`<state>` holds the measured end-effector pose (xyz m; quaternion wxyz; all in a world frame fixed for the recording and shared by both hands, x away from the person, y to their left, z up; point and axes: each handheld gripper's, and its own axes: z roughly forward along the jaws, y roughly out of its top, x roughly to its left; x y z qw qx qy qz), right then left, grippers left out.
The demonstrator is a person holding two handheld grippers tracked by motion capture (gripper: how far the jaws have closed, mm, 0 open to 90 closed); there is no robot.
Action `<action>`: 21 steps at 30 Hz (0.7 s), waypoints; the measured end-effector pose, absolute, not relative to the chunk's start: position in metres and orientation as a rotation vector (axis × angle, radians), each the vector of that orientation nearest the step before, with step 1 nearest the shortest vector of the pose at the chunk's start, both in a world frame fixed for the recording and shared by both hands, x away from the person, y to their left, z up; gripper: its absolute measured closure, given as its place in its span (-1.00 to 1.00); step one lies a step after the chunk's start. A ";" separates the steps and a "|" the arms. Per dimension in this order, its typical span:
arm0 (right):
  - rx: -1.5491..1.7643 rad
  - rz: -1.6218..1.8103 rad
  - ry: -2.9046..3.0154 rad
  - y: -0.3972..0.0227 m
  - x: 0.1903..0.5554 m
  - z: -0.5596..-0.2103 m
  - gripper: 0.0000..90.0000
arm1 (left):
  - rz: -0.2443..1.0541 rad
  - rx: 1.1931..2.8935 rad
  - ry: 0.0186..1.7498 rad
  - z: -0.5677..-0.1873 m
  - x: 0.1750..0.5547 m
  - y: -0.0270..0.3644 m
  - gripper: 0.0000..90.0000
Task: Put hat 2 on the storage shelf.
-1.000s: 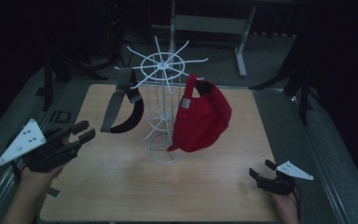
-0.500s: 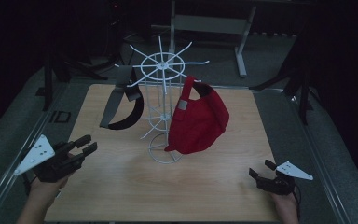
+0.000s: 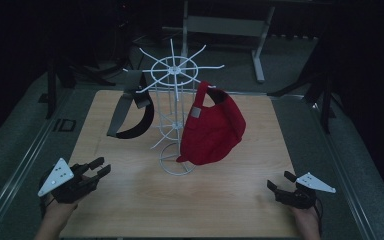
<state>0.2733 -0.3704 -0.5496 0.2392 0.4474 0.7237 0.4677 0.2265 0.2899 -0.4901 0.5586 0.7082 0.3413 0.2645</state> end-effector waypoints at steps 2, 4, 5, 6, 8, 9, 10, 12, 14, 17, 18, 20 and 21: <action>1.225 1.279 1.982 -0.370 0.273 -0.550 -0.66 | 0.612 1.671 0.825 -0.498 0.227 0.290 0.39; 1.225 1.280 1.981 -0.370 0.273 -0.550 -0.66 | 0.604 1.666 0.849 -0.506 0.228 0.290 0.39; 1.225 1.279 1.981 -0.370 0.273 -0.550 -0.66 | 0.597 1.667 0.857 -0.509 0.228 0.290 0.39; 1.225 1.277 1.981 -0.371 0.273 -0.550 -0.66 | 0.592 1.670 0.864 -0.512 0.229 0.290 0.39; 1.227 1.278 1.977 -0.371 0.274 -0.550 -0.66 | 0.599 1.681 0.880 -0.517 0.229 0.290 0.39; 1.226 1.279 1.976 -0.371 0.274 -0.550 -0.66 | 0.593 1.679 0.885 -0.519 0.229 0.290 0.39; 1.226 1.277 1.975 -0.371 0.274 -0.549 -0.66 | 0.592 1.676 0.893 -0.521 0.228 0.290 0.39; 1.225 1.278 1.974 -0.371 0.273 -0.549 -0.66 | 0.576 1.675 0.901 -0.525 0.228 0.290 0.39; 1.222 1.278 1.974 -0.371 0.273 -0.549 -0.66 | 0.563 1.666 0.901 -0.528 0.228 0.289 0.39; 1.224 1.277 1.973 -0.370 0.273 -0.550 -0.66 | 0.563 1.666 0.909 -0.533 0.226 0.289 0.39; 1.228 1.272 1.973 -0.370 0.273 -0.550 -0.66 | 0.562 1.664 0.912 -0.534 0.226 0.289 0.39; 1.226 1.263 1.976 -0.369 0.273 -0.550 -0.66 | 0.563 1.665 0.914 -0.537 0.224 0.289 0.39; 1.223 1.262 1.976 -0.369 0.273 -0.550 -0.66 | 0.562 1.668 0.918 -0.539 0.223 0.289 0.39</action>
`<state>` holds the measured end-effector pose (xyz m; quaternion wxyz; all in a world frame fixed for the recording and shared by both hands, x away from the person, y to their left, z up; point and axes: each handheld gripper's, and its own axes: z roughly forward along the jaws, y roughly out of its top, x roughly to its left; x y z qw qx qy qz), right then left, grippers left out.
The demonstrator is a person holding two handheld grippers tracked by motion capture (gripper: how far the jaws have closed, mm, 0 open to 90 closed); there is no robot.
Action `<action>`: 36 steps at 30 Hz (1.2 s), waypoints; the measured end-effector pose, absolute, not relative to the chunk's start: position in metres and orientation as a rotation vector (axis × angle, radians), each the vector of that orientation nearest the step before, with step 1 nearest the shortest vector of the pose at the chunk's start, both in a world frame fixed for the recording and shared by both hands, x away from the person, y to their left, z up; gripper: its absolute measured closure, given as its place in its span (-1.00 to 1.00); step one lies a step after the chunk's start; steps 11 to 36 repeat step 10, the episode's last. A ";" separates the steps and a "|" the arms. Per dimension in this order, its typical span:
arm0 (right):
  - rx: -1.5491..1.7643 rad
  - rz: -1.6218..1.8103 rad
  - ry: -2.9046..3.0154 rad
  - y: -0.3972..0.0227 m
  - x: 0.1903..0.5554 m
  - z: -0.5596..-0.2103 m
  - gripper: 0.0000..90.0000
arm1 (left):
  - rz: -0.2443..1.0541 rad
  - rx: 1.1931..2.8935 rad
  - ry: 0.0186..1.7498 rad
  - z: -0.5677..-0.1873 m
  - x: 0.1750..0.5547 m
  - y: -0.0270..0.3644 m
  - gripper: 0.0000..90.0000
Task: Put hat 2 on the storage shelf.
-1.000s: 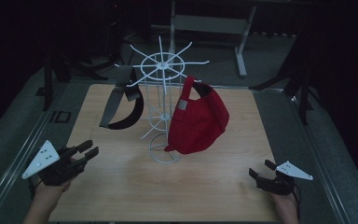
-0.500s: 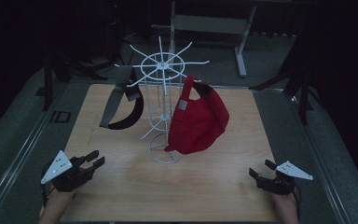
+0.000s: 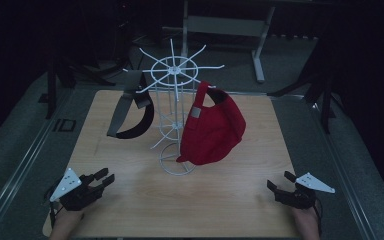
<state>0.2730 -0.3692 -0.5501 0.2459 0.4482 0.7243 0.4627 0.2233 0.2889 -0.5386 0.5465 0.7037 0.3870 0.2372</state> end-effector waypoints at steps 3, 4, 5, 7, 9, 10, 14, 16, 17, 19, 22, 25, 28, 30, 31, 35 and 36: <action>1.224 1.268 1.972 -0.370 0.273 -0.550 -0.66 | 0.557 1.667 0.922 -0.542 0.222 0.289 0.39; 1.224 1.268 1.970 -0.370 0.273 -0.550 -0.66 | 0.562 1.673 0.923 -0.543 0.222 0.289 0.39; 1.222 1.267 1.970 -0.370 0.273 -0.550 -0.66 | 0.559 1.672 0.920 -0.544 0.221 0.289 0.39; 1.222 1.266 1.968 -0.370 0.273 -0.550 -0.66 | 0.560 1.681 0.921 -0.545 0.221 0.288 0.39; 1.221 1.267 1.965 -0.371 0.273 -0.550 -0.66 | 0.553 1.678 0.922 -0.546 0.221 0.287 0.39; 1.223 1.268 1.963 -0.371 0.273 -0.550 -0.66 | 0.554 1.685 0.919 -0.547 0.221 0.287 0.39; 1.223 1.268 1.963 -0.371 0.273 -0.550 -0.66 | 0.554 1.685 0.919 -0.547 0.221 0.287 0.39; 1.223 1.268 1.963 -0.371 0.273 -0.550 -0.66 | 0.554 1.685 0.919 -0.547 0.221 0.287 0.39; 1.223 1.268 1.963 -0.371 0.273 -0.550 -0.66 | 0.554 1.685 0.919 -0.547 0.221 0.287 0.39; 1.223 1.268 1.963 -0.371 0.273 -0.550 -0.66 | 0.554 1.685 0.919 -0.547 0.221 0.287 0.39; 1.223 1.268 1.963 -0.371 0.273 -0.550 -0.66 | 0.554 1.685 0.919 -0.547 0.221 0.287 0.39; 1.223 1.268 1.963 -0.371 0.273 -0.550 -0.66 | 0.554 1.685 0.919 -0.547 0.221 0.287 0.39; 1.223 1.268 1.963 -0.371 0.273 -0.550 -0.66 | 0.554 1.685 0.919 -0.547 0.221 0.287 0.39; 1.223 1.268 1.963 -0.371 0.273 -0.550 -0.66 | 0.554 1.685 0.919 -0.547 0.221 0.287 0.39; 1.223 1.268 1.963 -0.371 0.273 -0.550 -0.66 | 0.554 1.685 0.919 -0.547 0.221 0.287 0.39; 1.223 1.268 1.963 -0.371 0.273 -0.550 -0.66 | 0.554 1.685 0.919 -0.547 0.221 0.287 0.39; 1.223 1.268 1.963 -0.371 0.273 -0.550 -0.66 | 0.554 1.685 0.919 -0.547 0.221 0.287 0.39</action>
